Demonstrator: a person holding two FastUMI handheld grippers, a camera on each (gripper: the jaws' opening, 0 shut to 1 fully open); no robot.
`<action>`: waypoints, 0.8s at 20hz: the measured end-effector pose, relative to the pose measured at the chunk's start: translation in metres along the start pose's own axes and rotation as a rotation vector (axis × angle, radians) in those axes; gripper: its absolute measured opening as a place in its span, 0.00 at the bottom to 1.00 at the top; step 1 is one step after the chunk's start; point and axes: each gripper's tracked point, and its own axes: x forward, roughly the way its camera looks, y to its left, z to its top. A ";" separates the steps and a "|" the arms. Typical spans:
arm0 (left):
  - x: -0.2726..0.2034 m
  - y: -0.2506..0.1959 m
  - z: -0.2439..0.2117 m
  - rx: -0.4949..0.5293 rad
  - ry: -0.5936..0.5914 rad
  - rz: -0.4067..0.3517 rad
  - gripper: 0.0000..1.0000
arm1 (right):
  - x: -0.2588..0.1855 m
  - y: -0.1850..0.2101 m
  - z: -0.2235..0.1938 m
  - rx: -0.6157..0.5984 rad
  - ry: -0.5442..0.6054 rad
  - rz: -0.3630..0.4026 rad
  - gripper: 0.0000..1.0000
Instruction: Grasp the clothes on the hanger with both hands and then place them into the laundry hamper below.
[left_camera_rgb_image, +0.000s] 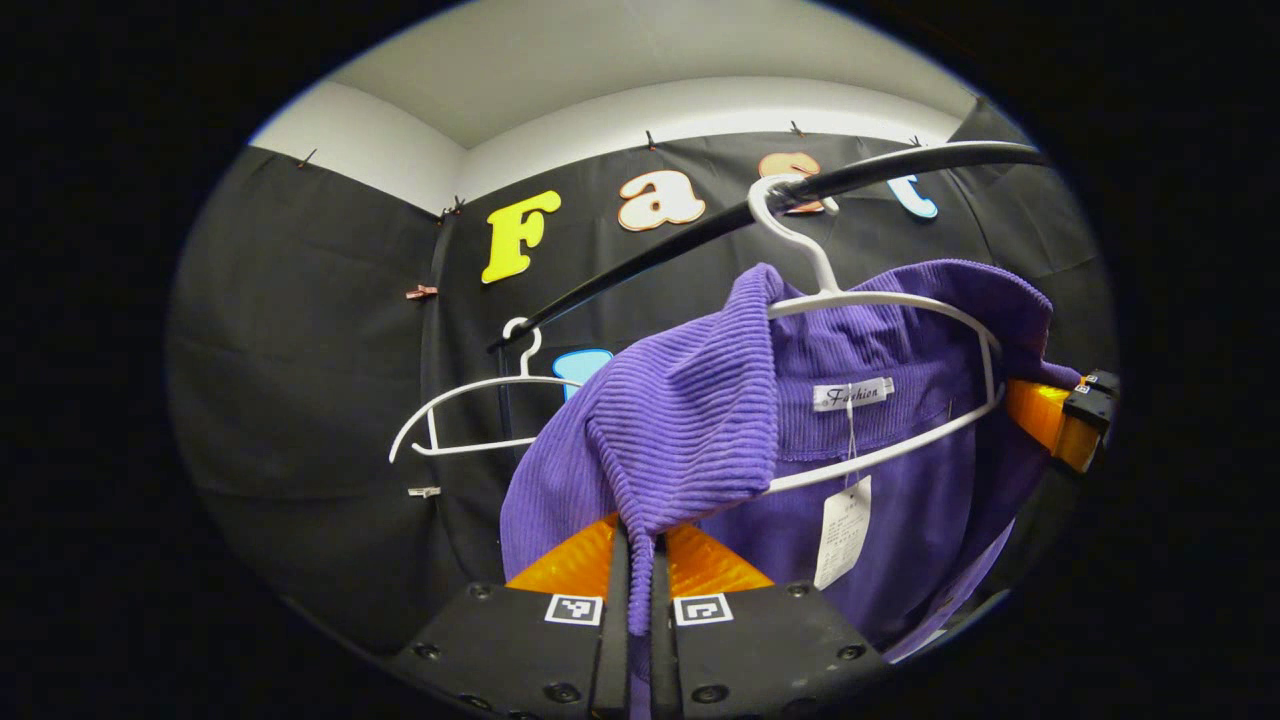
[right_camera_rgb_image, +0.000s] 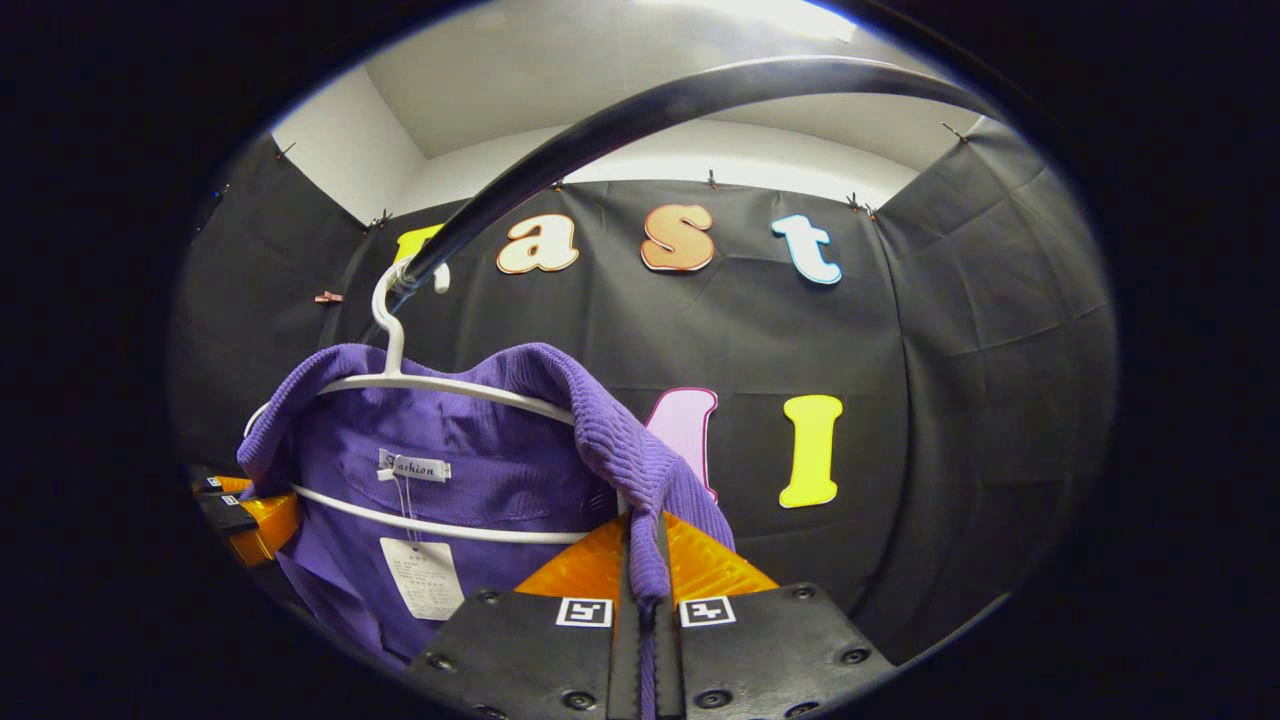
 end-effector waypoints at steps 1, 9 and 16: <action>-0.001 -0.002 0.007 -0.021 -0.001 -0.013 0.11 | 0.000 -0.002 0.001 0.019 0.005 0.003 0.10; -0.001 0.019 0.006 -0.057 0.046 -0.031 0.07 | -0.007 -0.019 0.010 -0.078 -0.045 -0.028 0.04; 0.008 0.041 0.033 0.050 -0.003 -0.019 0.05 | 0.006 -0.047 0.050 -0.274 -0.182 -0.101 0.04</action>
